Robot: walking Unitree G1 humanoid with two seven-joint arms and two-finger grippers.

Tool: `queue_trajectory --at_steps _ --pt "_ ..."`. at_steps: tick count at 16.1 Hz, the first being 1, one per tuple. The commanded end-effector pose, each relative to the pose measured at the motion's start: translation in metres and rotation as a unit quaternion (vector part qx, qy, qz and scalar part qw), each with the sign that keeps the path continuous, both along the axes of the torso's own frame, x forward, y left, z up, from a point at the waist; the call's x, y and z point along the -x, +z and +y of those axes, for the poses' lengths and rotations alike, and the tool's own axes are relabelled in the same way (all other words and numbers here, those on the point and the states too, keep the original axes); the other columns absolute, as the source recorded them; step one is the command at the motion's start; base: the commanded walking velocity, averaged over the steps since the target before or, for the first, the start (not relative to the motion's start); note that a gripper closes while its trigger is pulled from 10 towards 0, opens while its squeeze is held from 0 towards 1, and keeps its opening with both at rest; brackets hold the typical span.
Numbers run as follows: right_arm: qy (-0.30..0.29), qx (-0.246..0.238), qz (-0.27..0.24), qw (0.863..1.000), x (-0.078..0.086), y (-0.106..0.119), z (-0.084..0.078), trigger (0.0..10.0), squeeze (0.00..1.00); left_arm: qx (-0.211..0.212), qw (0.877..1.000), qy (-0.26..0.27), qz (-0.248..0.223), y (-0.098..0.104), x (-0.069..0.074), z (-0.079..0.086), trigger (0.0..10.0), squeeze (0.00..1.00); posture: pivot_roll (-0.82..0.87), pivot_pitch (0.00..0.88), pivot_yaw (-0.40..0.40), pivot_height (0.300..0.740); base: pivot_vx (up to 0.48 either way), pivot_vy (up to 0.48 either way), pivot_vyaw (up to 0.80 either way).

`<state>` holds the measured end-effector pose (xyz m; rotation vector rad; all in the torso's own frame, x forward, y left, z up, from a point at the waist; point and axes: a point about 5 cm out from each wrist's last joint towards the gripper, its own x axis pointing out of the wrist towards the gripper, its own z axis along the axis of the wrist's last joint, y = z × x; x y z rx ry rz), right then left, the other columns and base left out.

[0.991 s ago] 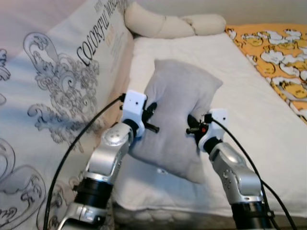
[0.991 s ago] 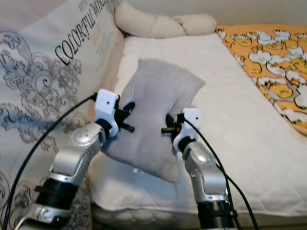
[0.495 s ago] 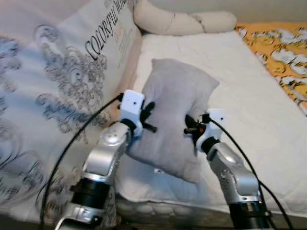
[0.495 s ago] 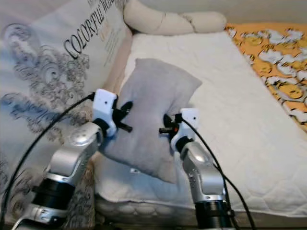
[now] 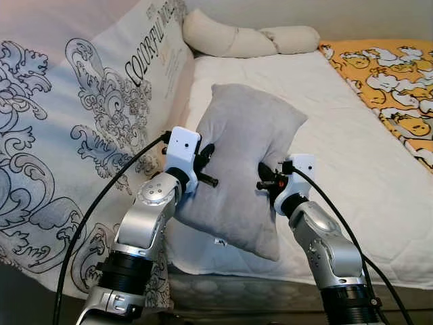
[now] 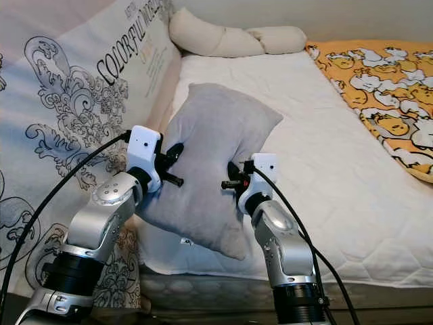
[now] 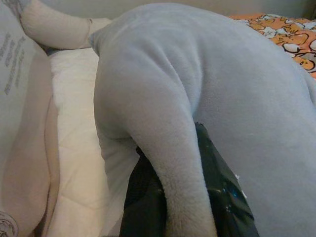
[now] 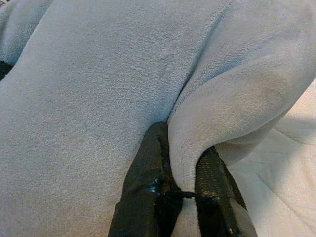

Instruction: Clean up the room

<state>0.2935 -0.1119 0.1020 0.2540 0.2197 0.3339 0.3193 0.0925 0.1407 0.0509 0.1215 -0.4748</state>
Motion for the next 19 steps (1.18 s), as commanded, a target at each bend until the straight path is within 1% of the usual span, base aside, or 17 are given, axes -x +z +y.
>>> queue_trajectory --at_steps 1,19 --pt "0.02 -0.007 -0.021 1.0 -0.0007 0.0092 0.0085 10.0 0.0 -0.003 1.0 -0.023 -0.017 0.0091 0.0 -0.0086 10.0 0.0 -0.07 0.0 0.051 0.74 0.0 0.0 0.0" --pt "0.019 -0.004 -0.02 1.0 -0.0021 0.0089 0.0065 10.0 0.0 0.0 1.0 -0.016 -0.017 0.0093 -0.0014 -0.008 10.0 0.0 -0.07 0.0 0.046 0.74 0.0 0.0 0.0"
